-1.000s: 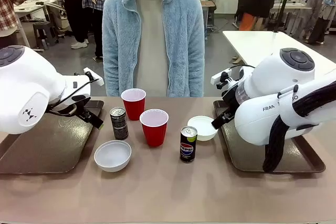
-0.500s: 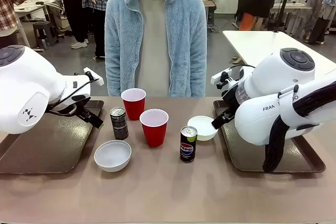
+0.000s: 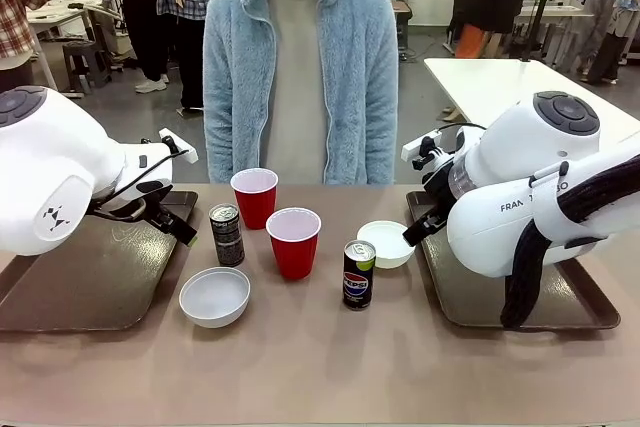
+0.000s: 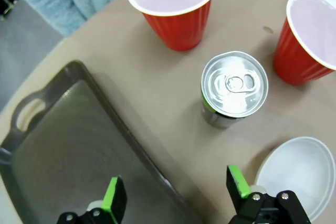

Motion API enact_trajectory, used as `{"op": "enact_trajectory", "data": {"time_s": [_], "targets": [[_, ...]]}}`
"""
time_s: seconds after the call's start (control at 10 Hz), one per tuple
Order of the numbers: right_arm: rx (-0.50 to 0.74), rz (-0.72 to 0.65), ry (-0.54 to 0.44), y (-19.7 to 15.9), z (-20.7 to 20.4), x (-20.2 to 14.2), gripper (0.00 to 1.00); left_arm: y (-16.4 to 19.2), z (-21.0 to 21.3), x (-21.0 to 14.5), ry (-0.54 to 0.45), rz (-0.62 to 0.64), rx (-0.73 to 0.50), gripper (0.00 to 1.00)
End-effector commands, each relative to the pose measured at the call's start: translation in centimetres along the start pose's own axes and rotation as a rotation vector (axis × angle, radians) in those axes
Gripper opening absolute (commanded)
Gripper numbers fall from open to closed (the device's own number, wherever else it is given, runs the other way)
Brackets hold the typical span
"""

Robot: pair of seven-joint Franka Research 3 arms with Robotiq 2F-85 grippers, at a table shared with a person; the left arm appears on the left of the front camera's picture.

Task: Prepare tableware on both trays.
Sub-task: Pick up a Picnic Bowl from the table and place it on a Handle tray.

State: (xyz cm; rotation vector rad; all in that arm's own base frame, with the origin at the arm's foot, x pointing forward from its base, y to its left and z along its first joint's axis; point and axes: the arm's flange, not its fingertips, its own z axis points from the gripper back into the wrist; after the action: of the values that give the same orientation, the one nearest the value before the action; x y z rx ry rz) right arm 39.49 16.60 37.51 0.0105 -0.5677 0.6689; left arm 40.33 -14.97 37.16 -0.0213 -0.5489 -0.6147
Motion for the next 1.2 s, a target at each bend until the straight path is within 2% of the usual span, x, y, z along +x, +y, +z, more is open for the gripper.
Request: {"op": "enact_trajectory", "data": {"time_s": [0.0, 0.1, 0.3, 0.5, 0.7, 0.8, 0.9, 1.0, 1.1], "targets": [[-0.004, 0.025, 0.078, 2.2, 3.0, -2.1, 1.00, -0.5, 2.5, -1.7, 0.001, -0.052, -0.013, 1.00], [0.018, 0.032, 0.116, 3.6, 5.3, -3.8, 1.00, -0.9, 5.1, -3.6, 0.019, -0.089, -0.032, 1.00], [0.001, 0.019, 0.237, 6.2, 10.2, -7.3, 1.00, -1.2, 10.1, -7.0, 0.141, -0.120, -0.033, 1.00], [0.022, -0.061, 0.353, 7.7, 13.1, -11.2, 1.00, -2.3, 12.6, -10.1, 0.283, -0.145, -0.092, 1.00], [0.028, -0.126, 0.451, 8.3, 13.0, -14.4, 1.00, -3.0, 12.7, -11.9, 0.339, -0.089, -0.106, 1.00], [0.008, -0.046, 0.380, 6.0, 13.2, -2.7, 1.00, -1.8, 11.8, -11.1, 0.267, -0.024, -0.039, 1.00], [0.008, -0.046, 0.380, 6.0, 13.2, -2.7, 1.00, -0.9, 13.6, -3.6, 0.337, -0.113, -0.118, 1.00], [0.008, -0.046, 0.380, 6.0, 13.2, -2.7, 1.00, -0.9, 13.6, -3.6, 0.337, -0.113, -0.118, 1.00], [0.013, -0.073, 0.418, 6.4, 15.0, -3.7, 1.00, -0.9, 13.6, -3.6, 0.337, -0.113, -0.118, 1.00]]}}
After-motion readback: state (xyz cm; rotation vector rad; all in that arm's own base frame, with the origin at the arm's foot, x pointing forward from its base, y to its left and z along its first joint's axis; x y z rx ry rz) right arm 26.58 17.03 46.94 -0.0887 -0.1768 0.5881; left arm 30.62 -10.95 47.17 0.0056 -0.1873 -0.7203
